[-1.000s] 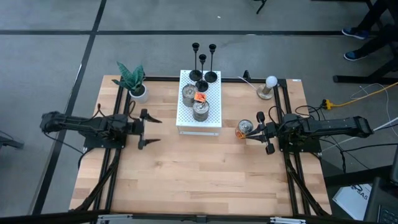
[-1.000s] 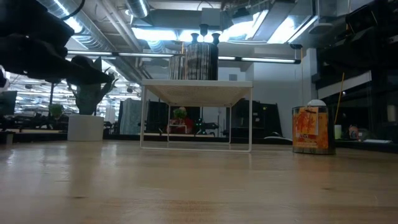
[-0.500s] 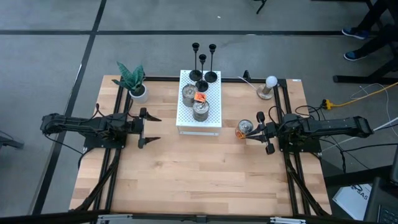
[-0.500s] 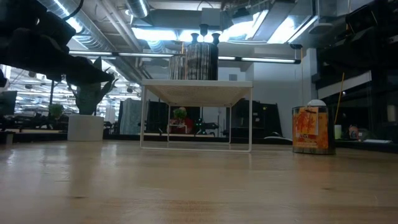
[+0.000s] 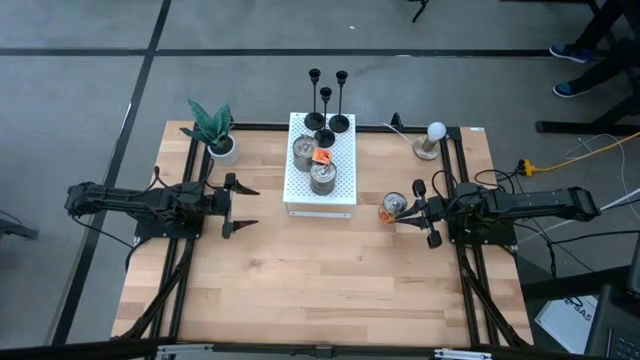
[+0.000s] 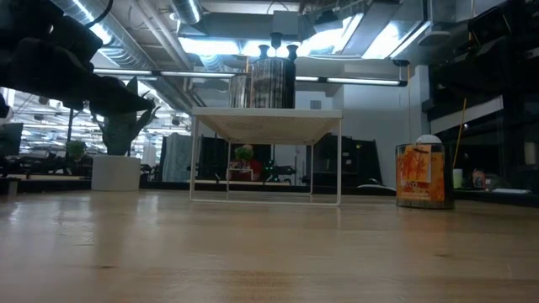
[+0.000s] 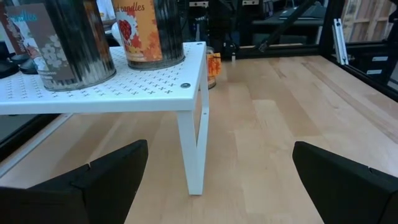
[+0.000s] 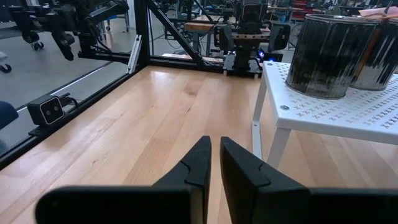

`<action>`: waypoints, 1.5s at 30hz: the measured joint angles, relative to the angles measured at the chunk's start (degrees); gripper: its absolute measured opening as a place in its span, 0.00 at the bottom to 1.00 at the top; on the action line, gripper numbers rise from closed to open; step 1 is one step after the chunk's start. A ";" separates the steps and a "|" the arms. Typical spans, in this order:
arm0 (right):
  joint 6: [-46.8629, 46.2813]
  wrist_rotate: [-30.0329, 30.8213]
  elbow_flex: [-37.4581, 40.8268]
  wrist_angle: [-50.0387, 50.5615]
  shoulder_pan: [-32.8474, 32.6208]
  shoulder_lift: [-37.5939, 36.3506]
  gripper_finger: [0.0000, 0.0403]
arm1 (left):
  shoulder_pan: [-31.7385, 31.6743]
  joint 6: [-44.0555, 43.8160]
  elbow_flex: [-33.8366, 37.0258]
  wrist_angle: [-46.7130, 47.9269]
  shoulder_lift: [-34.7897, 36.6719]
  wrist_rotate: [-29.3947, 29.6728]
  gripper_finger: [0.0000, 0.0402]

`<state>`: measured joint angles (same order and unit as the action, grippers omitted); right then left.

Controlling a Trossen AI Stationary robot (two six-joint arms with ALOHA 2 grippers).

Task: Pick & Place candle stick holders
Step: Put the orange scented candle on the shelf

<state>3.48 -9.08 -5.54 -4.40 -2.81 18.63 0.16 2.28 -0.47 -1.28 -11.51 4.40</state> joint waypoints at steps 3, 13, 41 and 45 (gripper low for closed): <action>0.00 0.00 0.01 0.00 0.00 -0.01 0.10 | 0.00 0.00 0.00 -0.02 0.00 0.02 1.00; 0.00 0.00 0.02 0.01 0.01 -0.02 0.10 | 0.00 -0.02 0.00 -0.15 0.00 0.07 1.00; -28.38 -0.12 -9.44 5.91 -0.03 4.03 0.10 | 0.00 -0.02 0.00 -0.18 0.00 0.07 1.00; -28.34 -0.13 -16.57 10.85 -0.04 7.50 0.10 | 0.00 -0.02 0.00 -0.18 0.00 0.05 1.00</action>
<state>-24.86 -9.21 -22.11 6.45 -2.85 26.14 0.16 2.26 -0.47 -1.46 -11.51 4.45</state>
